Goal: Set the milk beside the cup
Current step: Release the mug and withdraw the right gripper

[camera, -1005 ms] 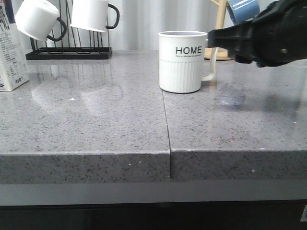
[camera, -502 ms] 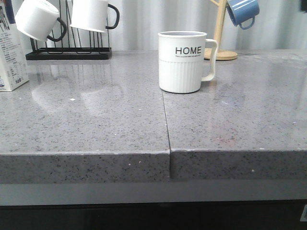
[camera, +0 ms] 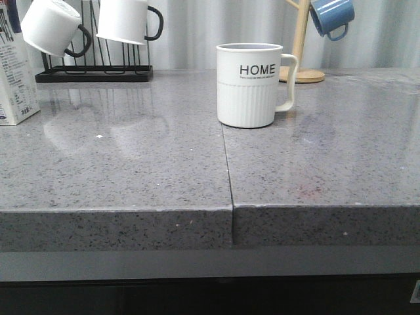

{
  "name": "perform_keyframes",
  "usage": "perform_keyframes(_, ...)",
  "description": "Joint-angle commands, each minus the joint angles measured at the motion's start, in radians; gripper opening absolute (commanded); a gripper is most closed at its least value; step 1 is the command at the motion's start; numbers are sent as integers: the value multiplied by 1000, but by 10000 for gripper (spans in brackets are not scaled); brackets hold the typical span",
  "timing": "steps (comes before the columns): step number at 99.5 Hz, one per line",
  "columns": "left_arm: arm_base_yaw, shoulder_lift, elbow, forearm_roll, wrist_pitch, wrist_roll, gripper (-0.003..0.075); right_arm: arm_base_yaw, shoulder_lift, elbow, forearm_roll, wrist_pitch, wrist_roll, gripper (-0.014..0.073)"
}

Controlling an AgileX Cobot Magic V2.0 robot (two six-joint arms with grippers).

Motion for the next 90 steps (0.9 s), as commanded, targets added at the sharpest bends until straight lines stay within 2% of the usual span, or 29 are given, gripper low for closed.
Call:
perform_keyframes(1,-1,-33,51,-9,-79,-6,-20,-6,-90,28,-20,-71,10,294)
perform_keyframes(13,-1,-33,51,-9,-79,-6,-21,-6,-225,91,-20,-61,10,262)
perform_keyframes(20,-1,-33,51,-9,-79,-6,-21,-6,-281,123,-20,-31,10,211)
perform_keyframes(46,-1,-33,51,-9,-79,-6,-20,-6,-352,158,-21,-39,7,-127)
perform_keyframes(90,-1,-33,51,-9,-79,-6,-20,-6,-352,158,-21,-39,7,-122)
